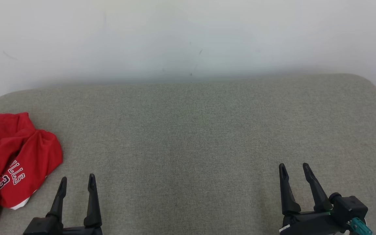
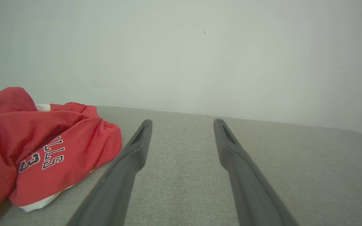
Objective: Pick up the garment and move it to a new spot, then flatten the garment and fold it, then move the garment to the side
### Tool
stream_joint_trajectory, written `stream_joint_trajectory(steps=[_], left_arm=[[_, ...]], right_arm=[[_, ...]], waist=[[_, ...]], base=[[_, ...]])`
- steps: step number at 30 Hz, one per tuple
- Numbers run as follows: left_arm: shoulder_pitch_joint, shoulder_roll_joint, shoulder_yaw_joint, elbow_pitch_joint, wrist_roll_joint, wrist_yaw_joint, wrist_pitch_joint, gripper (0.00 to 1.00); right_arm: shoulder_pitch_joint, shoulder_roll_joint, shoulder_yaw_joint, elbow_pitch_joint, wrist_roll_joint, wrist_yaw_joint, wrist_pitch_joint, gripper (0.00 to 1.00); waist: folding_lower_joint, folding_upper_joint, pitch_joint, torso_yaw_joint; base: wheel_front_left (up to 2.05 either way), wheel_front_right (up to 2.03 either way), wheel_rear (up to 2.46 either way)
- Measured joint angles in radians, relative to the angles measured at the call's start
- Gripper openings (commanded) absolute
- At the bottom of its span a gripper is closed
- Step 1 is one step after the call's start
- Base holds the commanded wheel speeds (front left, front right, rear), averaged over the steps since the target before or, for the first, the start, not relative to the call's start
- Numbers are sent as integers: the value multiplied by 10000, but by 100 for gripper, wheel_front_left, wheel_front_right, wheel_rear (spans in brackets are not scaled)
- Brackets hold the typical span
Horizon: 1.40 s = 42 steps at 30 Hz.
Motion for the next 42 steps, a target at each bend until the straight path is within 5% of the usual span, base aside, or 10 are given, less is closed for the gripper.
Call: stream_joint_trajectory(steps=[23, 42], left_arm=[[230, 12, 94, -142, 1659, 119, -414, 100], [237, -2, 299, 918, 1275, 117, -435, 100]], right_arm=[[91, -2, -50, -21, -1615, 0, -408, 100], [97, -2, -284, 293, -1755, 0, -435, 100]], waist=[[0, 0, -23, 39], [0, 0, -142, 32]], base=[[0, 0, 0], [0, 0, 0]])
